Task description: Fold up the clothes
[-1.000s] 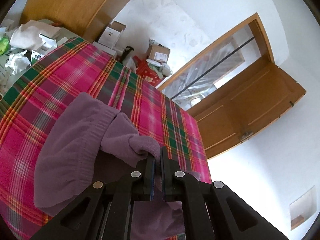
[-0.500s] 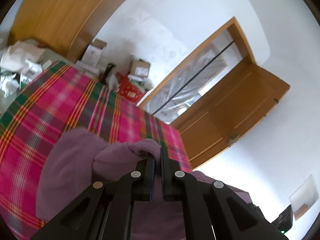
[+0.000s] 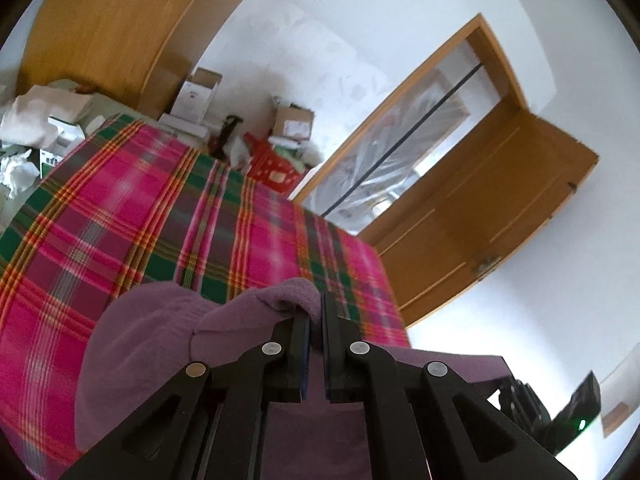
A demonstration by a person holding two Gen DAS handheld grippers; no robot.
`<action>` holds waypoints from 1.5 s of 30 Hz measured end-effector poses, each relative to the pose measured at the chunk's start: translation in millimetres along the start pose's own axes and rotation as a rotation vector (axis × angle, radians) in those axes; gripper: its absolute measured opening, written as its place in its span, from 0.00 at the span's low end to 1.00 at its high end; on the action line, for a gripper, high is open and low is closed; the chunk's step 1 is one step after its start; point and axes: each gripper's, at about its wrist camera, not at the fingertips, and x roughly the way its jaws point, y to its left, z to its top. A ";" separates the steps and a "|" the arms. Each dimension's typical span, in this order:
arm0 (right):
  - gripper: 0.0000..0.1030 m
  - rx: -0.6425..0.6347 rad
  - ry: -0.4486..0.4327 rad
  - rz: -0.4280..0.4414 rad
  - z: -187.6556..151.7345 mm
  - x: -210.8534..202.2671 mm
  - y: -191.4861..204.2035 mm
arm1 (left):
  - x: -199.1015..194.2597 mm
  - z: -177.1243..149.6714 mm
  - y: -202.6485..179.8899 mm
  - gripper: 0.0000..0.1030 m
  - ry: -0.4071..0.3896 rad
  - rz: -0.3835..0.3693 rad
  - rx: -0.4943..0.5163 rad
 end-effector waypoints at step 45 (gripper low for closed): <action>0.05 0.096 0.383 -0.034 -11.0 150.2 -9.7 | 10.2 -5.6 61.9 0.24 0.127 0.205 0.209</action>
